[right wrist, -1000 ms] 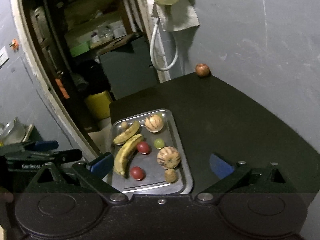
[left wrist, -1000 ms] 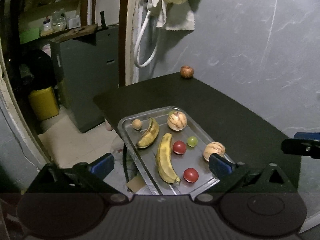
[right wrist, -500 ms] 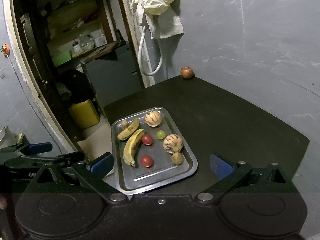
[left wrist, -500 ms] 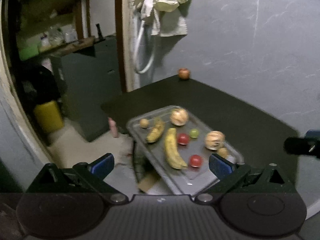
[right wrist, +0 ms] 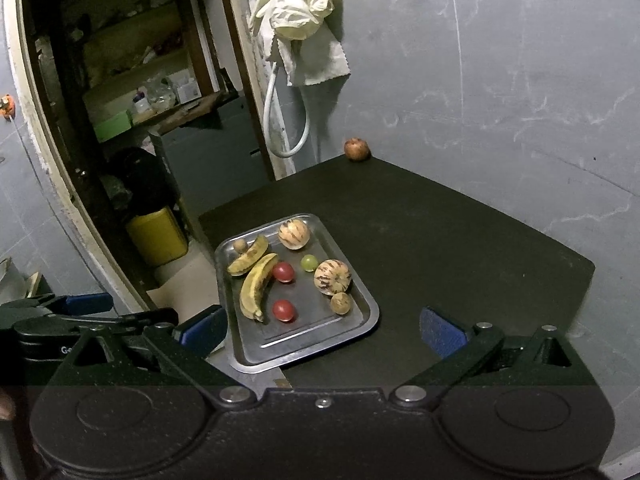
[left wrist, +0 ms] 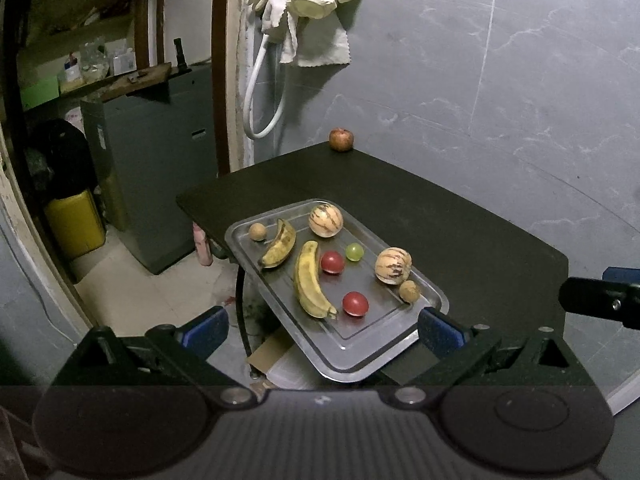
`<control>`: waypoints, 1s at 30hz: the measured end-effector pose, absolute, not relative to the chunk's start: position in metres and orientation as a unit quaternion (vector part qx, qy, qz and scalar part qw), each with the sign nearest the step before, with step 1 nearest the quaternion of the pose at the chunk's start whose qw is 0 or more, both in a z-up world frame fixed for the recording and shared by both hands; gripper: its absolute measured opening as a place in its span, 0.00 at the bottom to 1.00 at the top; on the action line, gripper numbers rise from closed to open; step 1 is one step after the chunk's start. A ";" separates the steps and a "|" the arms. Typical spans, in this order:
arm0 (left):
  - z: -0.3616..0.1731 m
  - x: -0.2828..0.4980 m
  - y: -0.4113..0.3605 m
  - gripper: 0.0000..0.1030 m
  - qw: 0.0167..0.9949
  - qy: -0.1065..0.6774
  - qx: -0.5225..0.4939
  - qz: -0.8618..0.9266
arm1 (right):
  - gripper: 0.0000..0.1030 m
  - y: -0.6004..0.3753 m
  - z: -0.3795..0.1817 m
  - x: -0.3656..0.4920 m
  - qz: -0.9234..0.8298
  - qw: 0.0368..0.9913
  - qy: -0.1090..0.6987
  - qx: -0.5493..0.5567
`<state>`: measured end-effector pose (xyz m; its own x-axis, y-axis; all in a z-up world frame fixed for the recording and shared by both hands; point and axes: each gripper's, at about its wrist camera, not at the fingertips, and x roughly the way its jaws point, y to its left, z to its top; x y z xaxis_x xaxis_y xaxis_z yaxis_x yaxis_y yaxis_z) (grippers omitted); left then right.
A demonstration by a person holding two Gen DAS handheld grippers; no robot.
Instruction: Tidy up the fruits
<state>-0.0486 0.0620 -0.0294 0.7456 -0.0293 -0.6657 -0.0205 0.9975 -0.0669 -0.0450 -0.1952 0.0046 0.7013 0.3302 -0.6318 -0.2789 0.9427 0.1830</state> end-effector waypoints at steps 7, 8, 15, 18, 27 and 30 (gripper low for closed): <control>-0.028 -0.052 0.060 0.99 0.935 0.353 -0.033 -0.003 | 0.99 -0.197 0.006 -0.046 0.170 0.922 0.346 0.038; -0.028 -0.052 0.059 0.99 0.935 0.352 -0.033 -0.003 | 0.99 -0.197 0.007 -0.046 0.171 0.922 0.345 0.038; -0.027 -0.053 0.059 0.99 0.936 0.350 -0.034 -0.003 | 0.99 -0.197 0.008 -0.047 0.173 0.923 0.343 0.038; -0.027 -0.053 0.059 0.99 0.936 0.350 -0.035 -0.005 | 0.99 -0.198 0.008 -0.048 0.172 0.923 0.342 0.037; -0.025 -0.051 0.058 0.99 0.936 0.350 -0.035 -0.007 | 0.99 -0.199 0.008 -0.047 0.172 0.923 0.342 0.037; -0.025 -0.050 0.058 0.99 0.936 0.350 -0.036 -0.008 | 0.99 -0.199 0.008 -0.047 0.173 0.923 0.342 0.037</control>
